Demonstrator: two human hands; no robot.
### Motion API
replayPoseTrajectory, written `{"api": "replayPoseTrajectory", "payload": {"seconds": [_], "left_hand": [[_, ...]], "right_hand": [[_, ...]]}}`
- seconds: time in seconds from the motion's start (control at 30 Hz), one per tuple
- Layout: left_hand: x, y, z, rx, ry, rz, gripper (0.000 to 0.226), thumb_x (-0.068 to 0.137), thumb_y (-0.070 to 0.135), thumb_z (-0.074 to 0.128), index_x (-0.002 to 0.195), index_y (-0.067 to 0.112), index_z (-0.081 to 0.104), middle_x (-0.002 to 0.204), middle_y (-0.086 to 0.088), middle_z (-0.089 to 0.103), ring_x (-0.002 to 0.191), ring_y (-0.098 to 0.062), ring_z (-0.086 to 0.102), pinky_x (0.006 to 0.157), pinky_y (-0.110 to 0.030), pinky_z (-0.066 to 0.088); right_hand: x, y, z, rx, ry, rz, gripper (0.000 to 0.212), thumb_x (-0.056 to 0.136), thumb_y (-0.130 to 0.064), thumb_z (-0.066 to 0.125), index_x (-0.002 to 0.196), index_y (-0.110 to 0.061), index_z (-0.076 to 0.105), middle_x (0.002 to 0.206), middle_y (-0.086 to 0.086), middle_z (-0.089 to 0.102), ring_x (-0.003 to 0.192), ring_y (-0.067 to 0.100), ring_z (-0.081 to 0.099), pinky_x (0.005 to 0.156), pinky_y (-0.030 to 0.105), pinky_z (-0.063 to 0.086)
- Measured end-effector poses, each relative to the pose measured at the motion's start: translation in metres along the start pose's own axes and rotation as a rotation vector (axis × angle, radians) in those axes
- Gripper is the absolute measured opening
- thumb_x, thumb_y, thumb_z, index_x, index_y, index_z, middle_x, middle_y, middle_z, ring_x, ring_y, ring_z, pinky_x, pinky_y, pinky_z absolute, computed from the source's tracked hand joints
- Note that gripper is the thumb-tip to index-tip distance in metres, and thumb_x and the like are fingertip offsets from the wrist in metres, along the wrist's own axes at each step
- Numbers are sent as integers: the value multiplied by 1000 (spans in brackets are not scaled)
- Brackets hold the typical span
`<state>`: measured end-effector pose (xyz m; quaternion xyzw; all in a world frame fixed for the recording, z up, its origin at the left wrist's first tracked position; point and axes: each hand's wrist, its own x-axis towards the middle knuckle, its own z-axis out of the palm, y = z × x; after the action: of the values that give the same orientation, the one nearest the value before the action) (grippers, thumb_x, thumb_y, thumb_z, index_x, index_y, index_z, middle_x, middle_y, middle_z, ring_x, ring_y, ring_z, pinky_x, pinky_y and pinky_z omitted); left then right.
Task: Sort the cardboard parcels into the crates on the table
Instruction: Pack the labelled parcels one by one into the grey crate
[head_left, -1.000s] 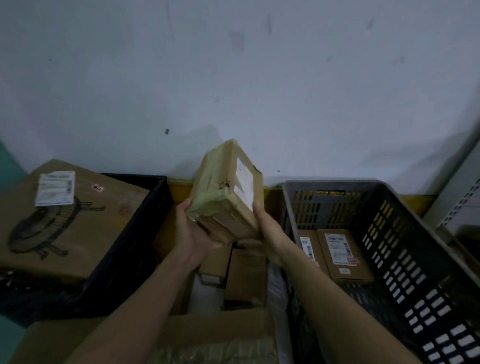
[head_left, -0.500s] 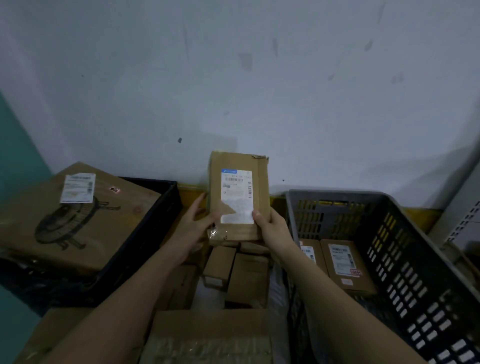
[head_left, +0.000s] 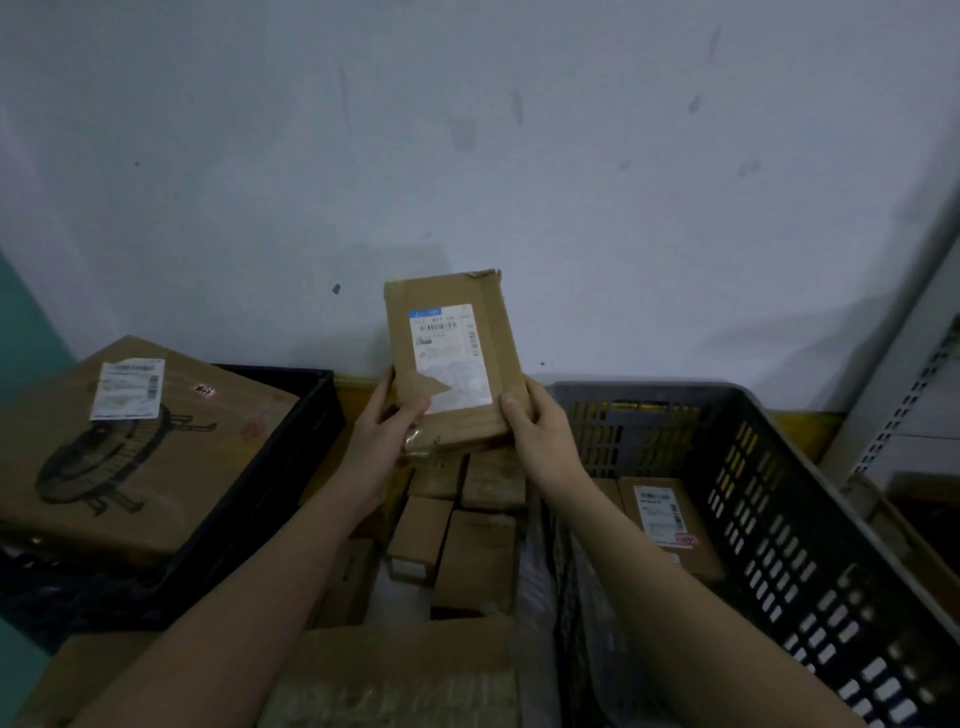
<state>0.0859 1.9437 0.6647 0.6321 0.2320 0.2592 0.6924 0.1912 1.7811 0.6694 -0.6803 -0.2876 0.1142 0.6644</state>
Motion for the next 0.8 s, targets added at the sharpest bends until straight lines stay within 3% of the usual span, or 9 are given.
{"api": "replayPoseTrajectory", "payload": {"seconds": [0.17,0.23,0.33,0.4,0.5,0.6,0.67,0.73,0.8], "left_hand": [[-7,1,43,-22,-44,4,71,90,43,66,151,44,30,126,9,63,97,-10,71,65,-29,58],[-10,-1,64,-26,-21,-43,61,94,58,51,149,43,34,141,5,53,118,-16,59,77,-39,54],[-9,-12,96,-19,13,-134,53,98,63,35,146,41,38,152,2,39,139,-26,39,102,-55,41],[-11,-24,117,81,-1,-146,57,101,61,29,153,37,28,158,2,32,142,-27,35,110,-56,34],[-16,-49,150,298,-24,-96,59,104,48,37,156,28,21,162,-2,27,145,-26,30,116,-45,28],[-24,-77,174,483,-149,-155,85,95,41,62,159,24,9,162,-7,24,145,-29,31,116,-47,32],[-31,-94,184,551,-275,-163,102,88,34,73,159,25,0,157,-6,32,137,-28,43,108,-44,43],[-36,-105,188,629,-271,-145,105,90,26,70,157,28,-12,151,2,35,127,-27,52,93,-31,48],[-38,-110,189,658,-198,-129,99,93,14,61,156,30,-14,157,-7,33,129,-28,50,89,-29,46]], "right_hand": [[-3,4,-39,-18,74,24,34,105,-27,43,136,-21,55,121,-4,65,110,13,61,93,37,54],[-3,6,-62,9,125,45,30,105,-25,44,130,-20,59,117,-3,67,109,16,63,93,39,55],[-3,10,-104,12,233,76,26,104,-24,44,123,-19,62,117,1,68,109,18,63,97,45,53],[-6,15,-132,1,290,98,24,105,-26,43,121,-23,61,116,-1,67,108,17,63,93,43,55],[-15,28,-173,-35,369,147,29,105,-30,42,127,-20,60,116,-2,67,106,13,63,85,31,55],[-25,48,-205,-39,421,237,35,105,-30,43,133,-16,58,120,2,66,111,20,62,96,45,53],[-31,63,-221,-44,430,313,35,105,-30,42,133,-15,57,121,5,64,112,23,61,98,50,52],[-35,79,-231,-65,422,388,35,104,-30,42,132,-14,56,119,7,64,109,25,61,95,51,53],[-37,96,-235,-93,402,458,33,104,-30,42,129,-14,56,114,6,63,103,24,62,88,47,57]]}}
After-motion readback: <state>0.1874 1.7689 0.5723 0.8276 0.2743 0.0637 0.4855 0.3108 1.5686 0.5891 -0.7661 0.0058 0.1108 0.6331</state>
